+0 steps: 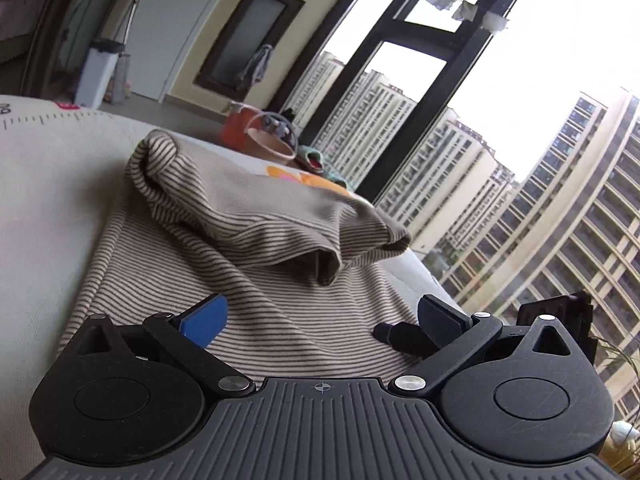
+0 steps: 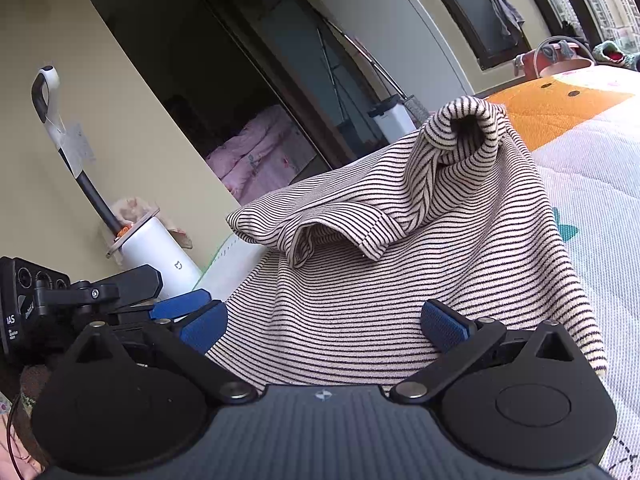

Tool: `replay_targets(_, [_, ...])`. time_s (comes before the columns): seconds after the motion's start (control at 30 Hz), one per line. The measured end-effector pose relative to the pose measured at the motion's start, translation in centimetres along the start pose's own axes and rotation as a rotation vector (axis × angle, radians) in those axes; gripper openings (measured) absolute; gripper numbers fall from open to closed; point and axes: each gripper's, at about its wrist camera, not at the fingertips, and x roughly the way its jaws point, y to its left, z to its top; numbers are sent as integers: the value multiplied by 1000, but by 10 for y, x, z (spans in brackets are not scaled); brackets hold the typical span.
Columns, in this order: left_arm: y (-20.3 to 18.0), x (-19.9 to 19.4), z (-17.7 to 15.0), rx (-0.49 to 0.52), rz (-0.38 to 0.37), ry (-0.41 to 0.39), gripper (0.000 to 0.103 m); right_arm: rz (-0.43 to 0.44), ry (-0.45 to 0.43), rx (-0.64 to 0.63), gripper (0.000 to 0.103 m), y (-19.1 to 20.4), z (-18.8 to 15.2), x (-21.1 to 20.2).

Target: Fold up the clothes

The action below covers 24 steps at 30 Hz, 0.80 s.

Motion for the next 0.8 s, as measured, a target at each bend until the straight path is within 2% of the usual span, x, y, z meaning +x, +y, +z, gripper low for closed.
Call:
replay_targets(0.07, [5, 9, -6, 27, 80, 49, 103, 1, 0, 1, 103, -2, 0, -1])
replay_targets(0.13, [4, 6, -12, 96, 121, 48, 103, 1, -1, 1, 103, -2, 0, -1])
replay_targets(0.2, [0, 2, -15, 167, 225, 48, 103, 1, -1, 1, 103, -2, 0, -1])
replay_targets(0.27, [3, -2, -16, 198, 309, 45, 103, 1, 1, 0, 103, -2, 1, -1])
replay_targets(0.3, [6, -6, -15, 197, 320, 41, 103, 0, 2, -1, 103, -2, 1, -1])
replay_targets(0.47, [12, -21, -11, 169, 267, 10, 103, 12, 47, -17, 103, -1, 5, 0])
replay_targets(0.63, [6, -34, 10, 81, 68, -86, 103, 43, 152, -42, 103, -3, 18, 6])
replay_targets(0.73, [-7, -26, 33, 136, 19, -127, 103, 29, 198, 49, 103, -8, 36, 2])
replay_targets(0.8, [-14, -10, 47, 190, 29, -131, 103, 35, 155, 76, 103, -6, 56, -11])
